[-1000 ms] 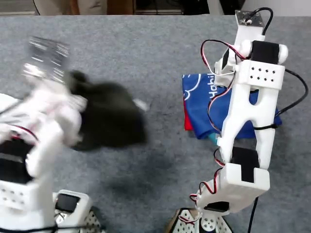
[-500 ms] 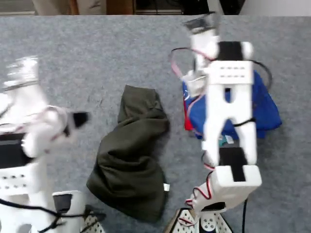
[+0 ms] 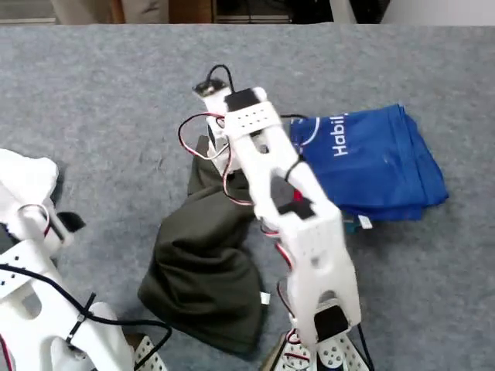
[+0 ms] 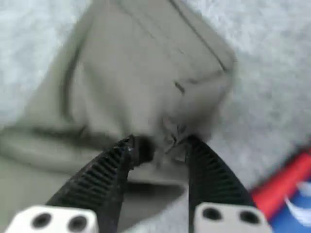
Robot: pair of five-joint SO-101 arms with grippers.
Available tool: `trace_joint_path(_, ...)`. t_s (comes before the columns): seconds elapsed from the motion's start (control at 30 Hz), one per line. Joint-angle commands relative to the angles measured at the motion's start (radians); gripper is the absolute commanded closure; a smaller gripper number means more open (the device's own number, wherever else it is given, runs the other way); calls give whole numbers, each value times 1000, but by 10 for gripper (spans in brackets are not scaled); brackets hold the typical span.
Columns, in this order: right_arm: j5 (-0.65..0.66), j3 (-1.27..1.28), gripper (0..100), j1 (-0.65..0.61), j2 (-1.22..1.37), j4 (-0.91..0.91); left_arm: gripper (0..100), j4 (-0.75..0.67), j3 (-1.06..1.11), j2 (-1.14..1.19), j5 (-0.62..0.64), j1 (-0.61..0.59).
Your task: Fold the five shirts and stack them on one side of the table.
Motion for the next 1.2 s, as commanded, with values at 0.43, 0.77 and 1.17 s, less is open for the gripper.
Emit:
trace_joint_path(0.43, -15, -852, 995, 71, 213, 253, 697, -31, 81, -12, -44, -80)
trace_joint_path(0.77, -9, -581, 995, 25, -461, 252, 697, -31, 72, -12, 57, 144)
trace_joint_path(1.17, 34, -522, 994, -4, -1056, 239, 695, -32, -37, -12, 219, 423)
